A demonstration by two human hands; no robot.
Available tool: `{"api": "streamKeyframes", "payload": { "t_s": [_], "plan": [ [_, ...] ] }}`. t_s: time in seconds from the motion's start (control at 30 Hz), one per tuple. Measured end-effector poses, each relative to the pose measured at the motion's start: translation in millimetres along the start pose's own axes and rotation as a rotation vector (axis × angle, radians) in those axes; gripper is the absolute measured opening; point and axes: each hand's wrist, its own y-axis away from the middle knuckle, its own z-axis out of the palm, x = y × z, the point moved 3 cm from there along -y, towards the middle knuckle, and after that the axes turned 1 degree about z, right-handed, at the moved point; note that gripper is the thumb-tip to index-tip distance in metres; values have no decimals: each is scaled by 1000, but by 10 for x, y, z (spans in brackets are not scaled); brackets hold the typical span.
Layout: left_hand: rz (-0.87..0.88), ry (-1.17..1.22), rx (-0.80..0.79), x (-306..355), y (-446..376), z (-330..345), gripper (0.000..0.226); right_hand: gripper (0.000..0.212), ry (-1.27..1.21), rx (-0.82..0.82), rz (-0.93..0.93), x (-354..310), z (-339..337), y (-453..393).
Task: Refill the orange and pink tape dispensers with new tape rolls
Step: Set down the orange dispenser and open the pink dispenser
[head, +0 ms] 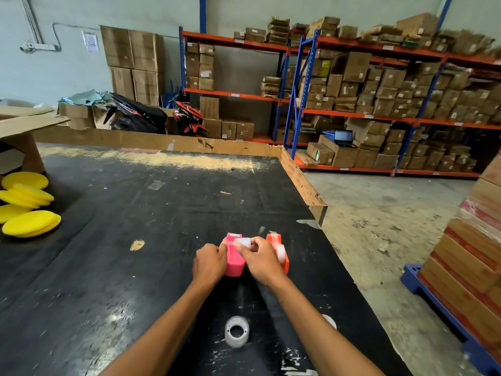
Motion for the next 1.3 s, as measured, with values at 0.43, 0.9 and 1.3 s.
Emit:
{"api": "streamKeyframes", "payload": {
  "t_s": [0.43, 0.9, 1.3],
  "plan": [
    [202, 409, -155, 211, 297, -206, 37, 29, 341, -39, -387, -181, -311, 200],
    [-103, 742, -326, 420, 671, -297, 41, 53, 239, 191, -484, -346, -348, 564],
    [-165, 793, -432, 292, 830, -330, 33, 32, 221, 52, -540, -269, -275, 701]
  ]
}}
